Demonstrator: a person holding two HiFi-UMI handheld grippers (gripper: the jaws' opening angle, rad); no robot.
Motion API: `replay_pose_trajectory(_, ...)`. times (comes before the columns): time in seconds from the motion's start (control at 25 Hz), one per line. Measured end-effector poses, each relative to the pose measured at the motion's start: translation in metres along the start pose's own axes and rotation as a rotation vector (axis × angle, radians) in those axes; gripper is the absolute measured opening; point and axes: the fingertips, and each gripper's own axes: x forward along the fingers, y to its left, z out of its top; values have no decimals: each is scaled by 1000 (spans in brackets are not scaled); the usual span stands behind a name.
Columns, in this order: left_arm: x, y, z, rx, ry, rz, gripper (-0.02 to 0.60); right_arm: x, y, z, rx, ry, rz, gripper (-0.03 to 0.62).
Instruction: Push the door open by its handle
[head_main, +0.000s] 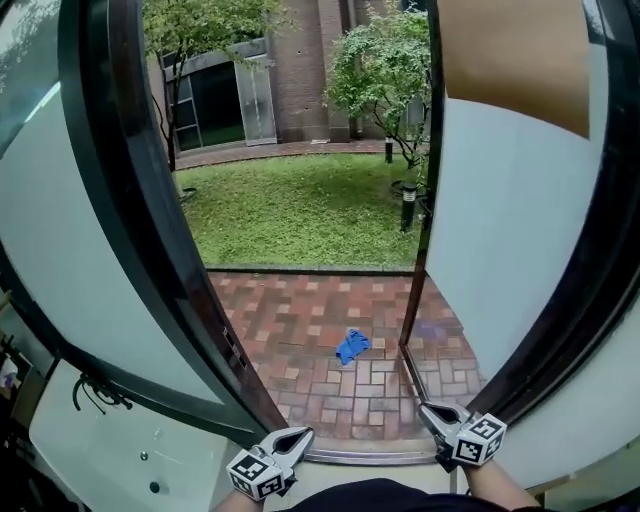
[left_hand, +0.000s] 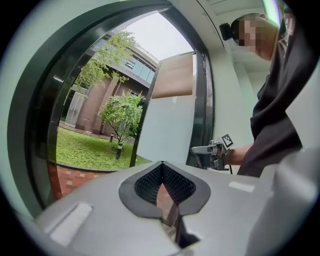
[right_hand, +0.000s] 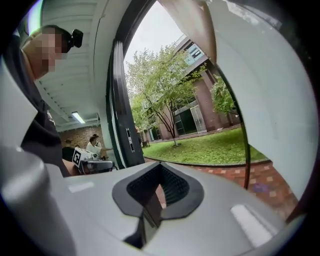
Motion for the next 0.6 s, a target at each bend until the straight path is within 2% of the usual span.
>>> replay_pose_trajectory(0.16, 5, 2, 11, 10, -26, 14, 0, -8, 1, 5, -42, 19, -6, 0)
replay_pose_trajectory(0.28, 18, -10, 15, -19, -65, 31, 0, -23, -11, 11, -52, 35, -8, 0)
replay_pose_trajectory(0.4, 28, -23, 10, -11, -50, 21, 0, -32, -20, 17, -61, 24, -12, 0)
replay_pose_trajectory(0.6, 32, -21, 17, -8, -56, 45, 1, -30, -25, 17, -67, 29, 8, 0)
